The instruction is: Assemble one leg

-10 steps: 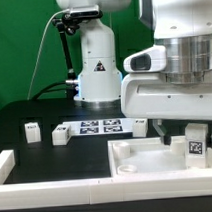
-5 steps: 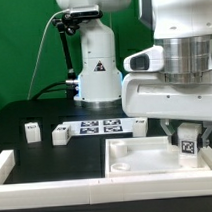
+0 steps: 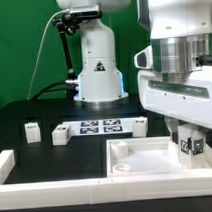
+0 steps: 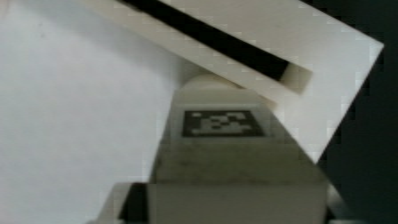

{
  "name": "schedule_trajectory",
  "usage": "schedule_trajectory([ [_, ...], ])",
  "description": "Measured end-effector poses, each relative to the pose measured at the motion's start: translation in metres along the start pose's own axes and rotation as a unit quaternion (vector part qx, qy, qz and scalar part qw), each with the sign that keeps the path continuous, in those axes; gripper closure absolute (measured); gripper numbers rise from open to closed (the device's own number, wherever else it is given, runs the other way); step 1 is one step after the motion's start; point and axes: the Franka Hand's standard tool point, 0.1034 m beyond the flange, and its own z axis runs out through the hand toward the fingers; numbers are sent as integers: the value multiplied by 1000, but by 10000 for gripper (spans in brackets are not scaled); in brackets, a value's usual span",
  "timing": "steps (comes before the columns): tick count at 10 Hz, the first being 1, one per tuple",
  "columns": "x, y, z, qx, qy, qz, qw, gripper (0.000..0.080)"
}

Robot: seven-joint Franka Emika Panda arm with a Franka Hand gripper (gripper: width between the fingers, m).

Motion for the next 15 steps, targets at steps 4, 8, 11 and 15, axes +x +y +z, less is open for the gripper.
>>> schedule_trajectory([
  [4, -2, 2, 0, 0, -10, 222, 975, 508],
  [8, -6, 3, -1, -1, -10, 370, 929, 508],
  [11, -5, 4, -2, 3, -7, 389, 921, 505],
  [15, -7, 4, -1, 2, -11, 376, 927, 226],
])
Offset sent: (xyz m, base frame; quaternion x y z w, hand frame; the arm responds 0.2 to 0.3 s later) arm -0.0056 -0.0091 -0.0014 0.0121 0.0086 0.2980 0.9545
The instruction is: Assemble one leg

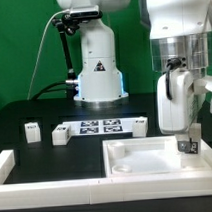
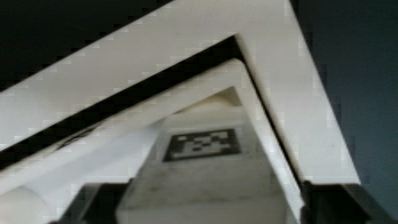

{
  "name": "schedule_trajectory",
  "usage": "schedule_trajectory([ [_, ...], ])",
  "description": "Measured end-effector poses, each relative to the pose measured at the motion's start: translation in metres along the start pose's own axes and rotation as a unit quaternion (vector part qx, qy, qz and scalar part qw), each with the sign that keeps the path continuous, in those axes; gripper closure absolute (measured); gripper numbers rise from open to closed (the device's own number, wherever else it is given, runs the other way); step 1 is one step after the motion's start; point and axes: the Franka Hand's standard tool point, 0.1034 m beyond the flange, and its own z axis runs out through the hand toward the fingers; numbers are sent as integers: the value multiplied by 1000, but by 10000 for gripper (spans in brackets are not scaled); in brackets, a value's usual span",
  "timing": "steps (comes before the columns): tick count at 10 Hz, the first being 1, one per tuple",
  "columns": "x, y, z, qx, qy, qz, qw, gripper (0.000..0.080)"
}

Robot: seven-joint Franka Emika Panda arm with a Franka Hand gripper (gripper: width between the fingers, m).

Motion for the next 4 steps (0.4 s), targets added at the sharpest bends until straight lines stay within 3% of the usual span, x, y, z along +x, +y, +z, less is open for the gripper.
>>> schedule_trajectory([
  [4, 0, 0, 0, 0, 0, -1, 1000, 153],
])
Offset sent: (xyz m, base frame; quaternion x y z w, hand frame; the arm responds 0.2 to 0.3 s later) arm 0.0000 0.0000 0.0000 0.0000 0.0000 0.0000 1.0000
